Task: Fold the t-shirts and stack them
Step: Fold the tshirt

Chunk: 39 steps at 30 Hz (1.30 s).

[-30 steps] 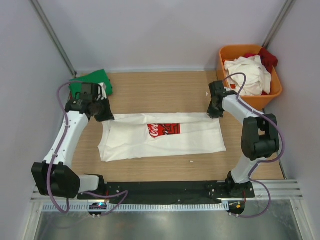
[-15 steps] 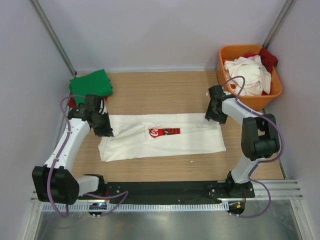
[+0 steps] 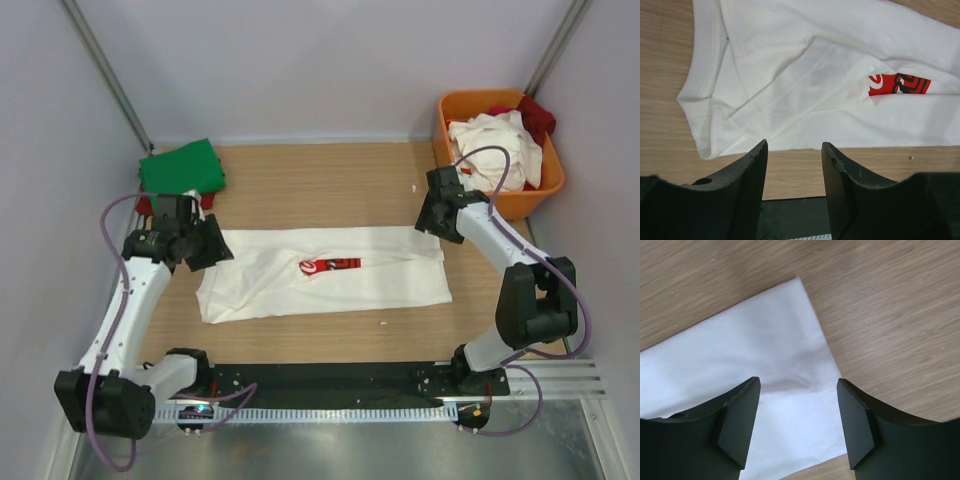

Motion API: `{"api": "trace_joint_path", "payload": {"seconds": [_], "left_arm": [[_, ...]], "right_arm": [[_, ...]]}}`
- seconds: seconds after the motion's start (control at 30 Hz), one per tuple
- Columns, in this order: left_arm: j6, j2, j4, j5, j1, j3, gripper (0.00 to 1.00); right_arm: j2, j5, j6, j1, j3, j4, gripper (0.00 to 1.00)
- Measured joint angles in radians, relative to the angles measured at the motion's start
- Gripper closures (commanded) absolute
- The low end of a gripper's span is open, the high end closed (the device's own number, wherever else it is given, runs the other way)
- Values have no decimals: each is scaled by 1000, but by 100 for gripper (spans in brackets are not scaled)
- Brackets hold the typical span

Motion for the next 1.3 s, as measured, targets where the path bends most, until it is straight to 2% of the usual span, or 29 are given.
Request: {"api": "trace_joint_path", "payload": {"seconds": [0.13,0.37,0.53,0.63,0.73,0.87,0.97,1.03,1.07,1.13,1.23,1.27,1.3], "left_arm": [[-57,116,142,47,0,-123,54],[-145,259,310,61,-1,-237,57],[-180,359,383,13,-12,-249,60],[-186,455,412,-32,-22,-242,60],[-191,539,395,-58,-27,-157,62],[-179,731,355,-72,-29,71,63],[-172,882,324,-71,-41,275,61],[-165,1005,259,-69,-63,469,62],[-155,1083,243,-61,-79,591,62],[-132,1291,145,-41,-123,942,60],[-92,1595,43,15,-205,1486,52],[-89,1662,35,39,-228,1608,52],[-91,1691,69,63,-257,1650,50]], "right_arm": [[-7,-117,5,16,-3,54,42],[96,-315,-10,24,-32,203,45],[192,-371,-10,28,-94,283,46],[155,-357,10,53,-154,356,45],[100,-324,57,130,-235,426,43],[-4,-314,175,304,-372,516,40],[-74,-303,309,484,-453,550,39],[-105,-276,436,689,-483,558,36],[-103,-276,474,764,-481,557,35],[-68,-280,545,925,-437,526,31],[19,-267,583,1044,-302,413,27],[38,-254,584,1058,-261,377,26],[53,-235,581,1071,-211,331,25]]}}
